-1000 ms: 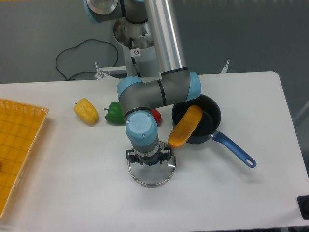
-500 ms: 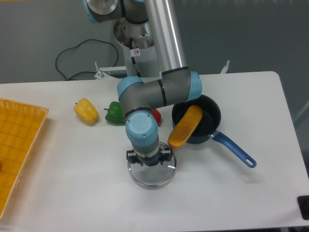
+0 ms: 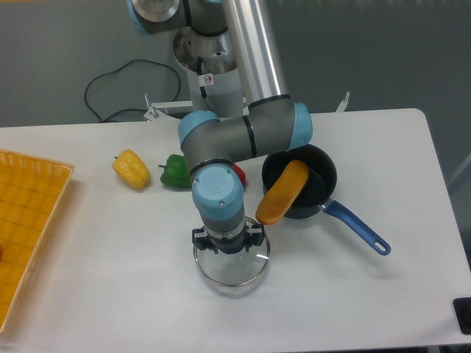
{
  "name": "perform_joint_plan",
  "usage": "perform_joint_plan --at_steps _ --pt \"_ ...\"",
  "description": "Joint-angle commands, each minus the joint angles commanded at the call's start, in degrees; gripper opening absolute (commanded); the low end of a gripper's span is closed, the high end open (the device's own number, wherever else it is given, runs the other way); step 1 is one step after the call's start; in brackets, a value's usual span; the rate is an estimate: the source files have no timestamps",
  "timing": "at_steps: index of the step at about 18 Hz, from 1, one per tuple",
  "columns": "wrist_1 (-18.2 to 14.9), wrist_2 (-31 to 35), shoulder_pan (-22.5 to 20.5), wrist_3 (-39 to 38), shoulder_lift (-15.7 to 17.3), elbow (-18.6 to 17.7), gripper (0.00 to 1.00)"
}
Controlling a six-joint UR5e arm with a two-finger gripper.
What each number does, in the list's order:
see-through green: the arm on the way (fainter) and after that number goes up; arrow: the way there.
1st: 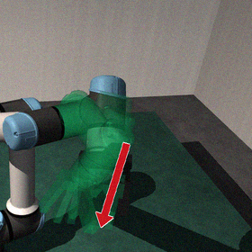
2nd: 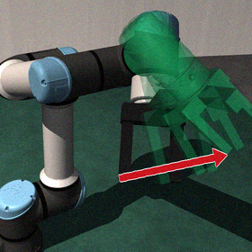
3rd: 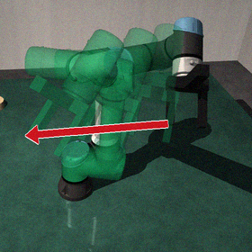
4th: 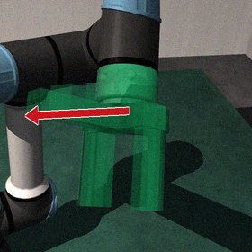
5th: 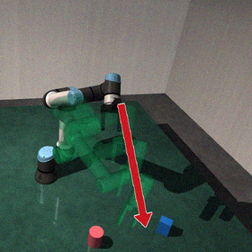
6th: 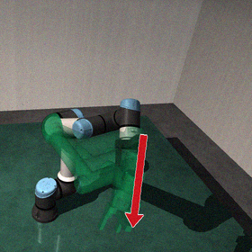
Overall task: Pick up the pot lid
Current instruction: 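Lift the glass lid by its knob up off the table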
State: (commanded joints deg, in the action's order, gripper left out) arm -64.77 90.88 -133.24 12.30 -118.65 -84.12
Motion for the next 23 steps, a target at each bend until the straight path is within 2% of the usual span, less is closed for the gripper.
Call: perform_joint_plan --at_steps 2,9,23 --pt "-1.7 -0.3 0.0 0.4 0.1 1.2 0.51" --pt "-2.0 -0.4 0.1 0.9 0.8 3.3 0.51" --pt "-1.9 -0.5 0.2 3.4 1.8 2.9 0.51"
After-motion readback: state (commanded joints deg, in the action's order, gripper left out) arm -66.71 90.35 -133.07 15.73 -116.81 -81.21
